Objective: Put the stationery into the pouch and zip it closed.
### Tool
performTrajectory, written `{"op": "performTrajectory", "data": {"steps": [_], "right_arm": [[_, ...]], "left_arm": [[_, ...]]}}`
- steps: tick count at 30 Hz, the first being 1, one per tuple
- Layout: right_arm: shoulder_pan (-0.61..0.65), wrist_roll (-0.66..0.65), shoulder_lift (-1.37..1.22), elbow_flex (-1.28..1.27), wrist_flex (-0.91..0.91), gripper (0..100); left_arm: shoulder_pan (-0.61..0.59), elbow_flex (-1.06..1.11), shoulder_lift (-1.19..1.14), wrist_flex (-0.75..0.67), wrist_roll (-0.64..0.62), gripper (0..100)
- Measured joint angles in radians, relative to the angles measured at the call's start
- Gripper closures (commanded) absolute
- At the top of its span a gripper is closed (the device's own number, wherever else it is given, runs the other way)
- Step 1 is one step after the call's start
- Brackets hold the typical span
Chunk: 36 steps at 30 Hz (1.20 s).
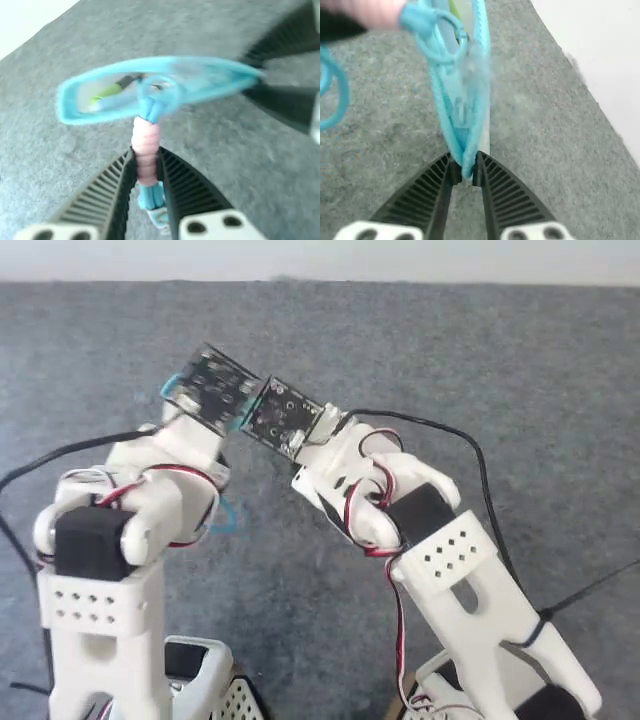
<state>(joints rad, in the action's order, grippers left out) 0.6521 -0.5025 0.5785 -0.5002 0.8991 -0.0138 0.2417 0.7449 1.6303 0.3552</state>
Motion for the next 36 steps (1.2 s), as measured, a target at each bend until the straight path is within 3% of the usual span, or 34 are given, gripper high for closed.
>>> {"op": "performTrajectory", "data": {"steps": [10, 13, 20, 36], "right_arm": [[-0.025, -0.011, 0.176, -0.195, 0.006, 99.1], [-0.021, 0.014, 0.196, -0.196, 0.006, 97.7], [0.094, 0.049, 0.201, -0.169, -0.018, 79.0], [0.206, 0.064, -0.032, 0.04, -0.025, 78.3]], "left_arm": [[-0.16, 0.17, 0.014, -0.187, 0.032, 99], [-0.161, 0.21, 0.017, -0.204, 0.035, 99], [-0.144, 0.221, 0.014, -0.204, 0.035, 99], [-0.133, 0.221, 0.011, -0.204, 0.04, 99]]}}
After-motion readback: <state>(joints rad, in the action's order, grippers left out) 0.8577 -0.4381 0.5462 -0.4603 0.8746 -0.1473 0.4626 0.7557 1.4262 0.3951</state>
